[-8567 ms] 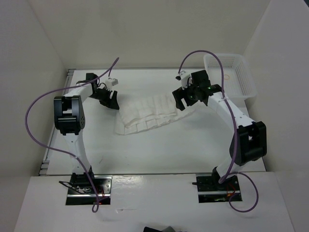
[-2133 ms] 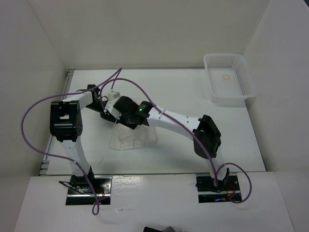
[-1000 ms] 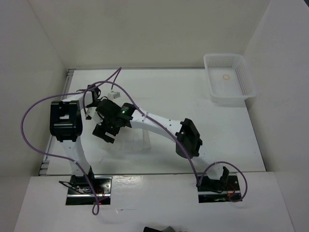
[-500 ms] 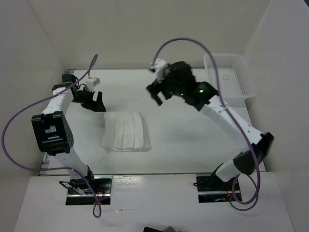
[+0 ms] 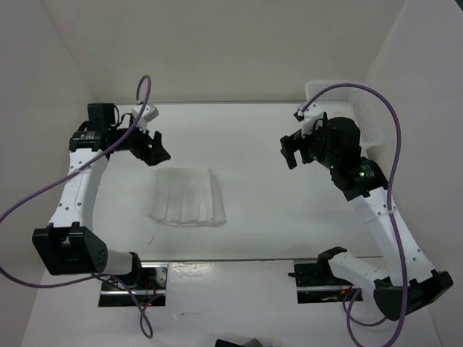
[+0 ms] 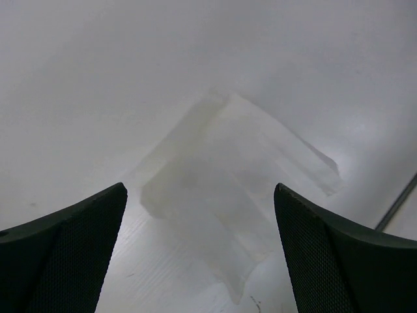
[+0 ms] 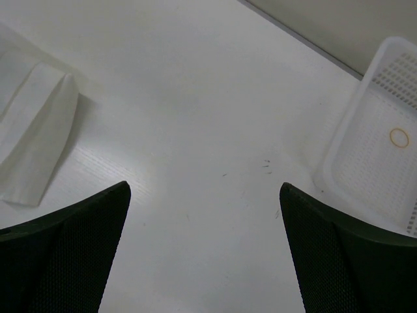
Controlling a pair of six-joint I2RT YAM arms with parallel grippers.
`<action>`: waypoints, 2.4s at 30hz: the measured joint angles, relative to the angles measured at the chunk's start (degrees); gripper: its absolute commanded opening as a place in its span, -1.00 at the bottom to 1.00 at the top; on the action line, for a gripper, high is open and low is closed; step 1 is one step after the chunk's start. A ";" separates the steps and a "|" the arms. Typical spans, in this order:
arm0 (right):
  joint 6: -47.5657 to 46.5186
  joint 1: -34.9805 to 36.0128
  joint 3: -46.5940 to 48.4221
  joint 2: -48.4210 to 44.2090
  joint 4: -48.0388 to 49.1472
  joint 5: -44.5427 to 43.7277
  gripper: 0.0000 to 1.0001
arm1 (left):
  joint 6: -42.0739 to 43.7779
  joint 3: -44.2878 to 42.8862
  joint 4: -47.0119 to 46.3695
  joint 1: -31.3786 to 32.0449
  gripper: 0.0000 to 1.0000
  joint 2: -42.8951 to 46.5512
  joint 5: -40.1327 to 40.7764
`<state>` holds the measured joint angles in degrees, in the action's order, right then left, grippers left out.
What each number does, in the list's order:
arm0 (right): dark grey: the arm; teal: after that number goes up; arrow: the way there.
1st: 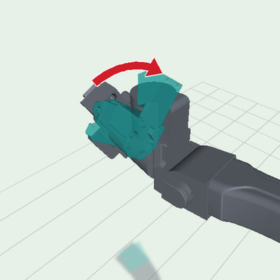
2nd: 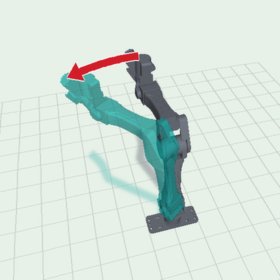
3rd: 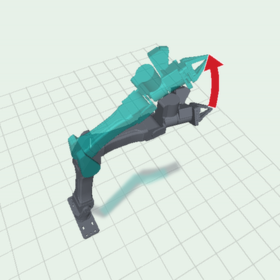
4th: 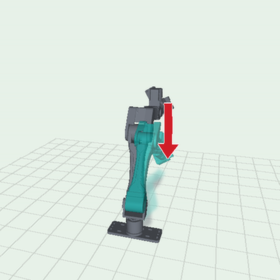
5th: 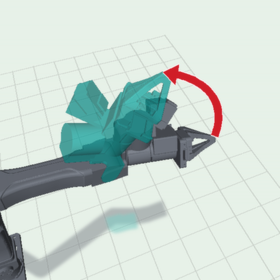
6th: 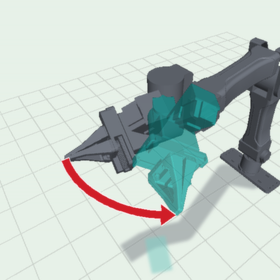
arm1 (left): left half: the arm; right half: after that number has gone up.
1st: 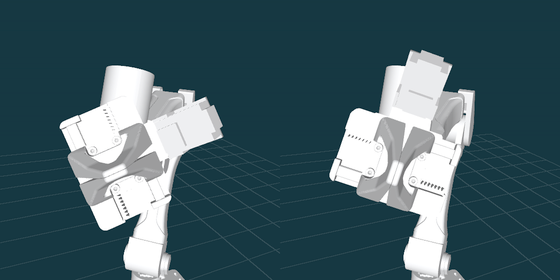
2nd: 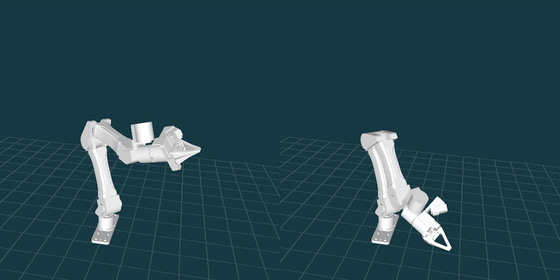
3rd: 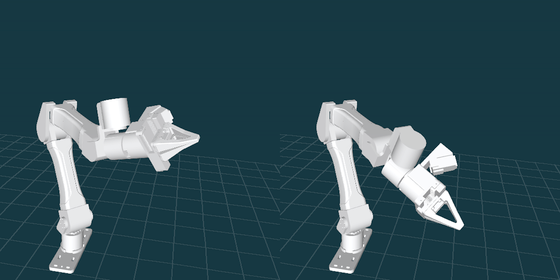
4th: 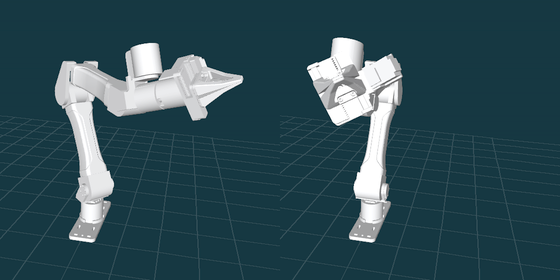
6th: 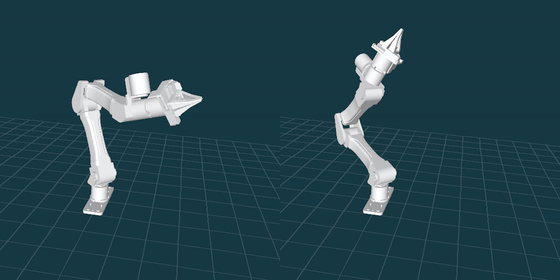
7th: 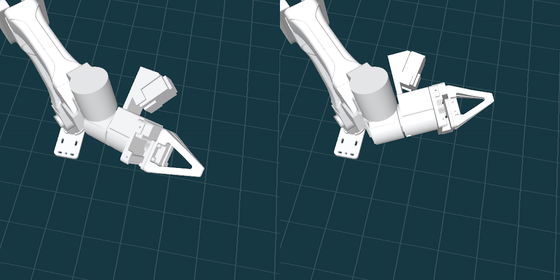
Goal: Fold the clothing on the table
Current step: Fold the skirt
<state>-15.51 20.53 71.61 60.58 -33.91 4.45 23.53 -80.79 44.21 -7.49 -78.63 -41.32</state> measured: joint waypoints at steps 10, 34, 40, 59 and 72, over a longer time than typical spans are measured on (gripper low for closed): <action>1.11 -6.80 -8.04 -6.58 0.50 7.61 0.98 | -2.75 12.22 -2.43 9.33 0.99 -5.35 3.52; 1.97 -9.66 -12.94 -8.50 3.28 9.99 0.98 | -15.93 10.23 -13.77 23.96 0.94 -27.15 25.94; 2.14 -10.19 -13.73 -9.31 3.74 9.99 0.98 | -16.31 7.30 -8.74 24.52 0.97 -24.74 27.50; 10.32 -22.91 -13.81 -7.76 5.27 -1.99 0.98 | -22.56 18.14 -6.95 2.56 1.00 33.90 35.41; 10.95 -26.43 -14.75 -14.67 3.26 -5.03 0.98 | -21.90 27.56 -7.32 -10.84 1.00 35.80 31.43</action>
<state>-4.56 -5.89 56.86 45.91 -30.65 -0.58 1.63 -53.23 36.88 -18.33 -42.83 -9.89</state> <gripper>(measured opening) 0.991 0.997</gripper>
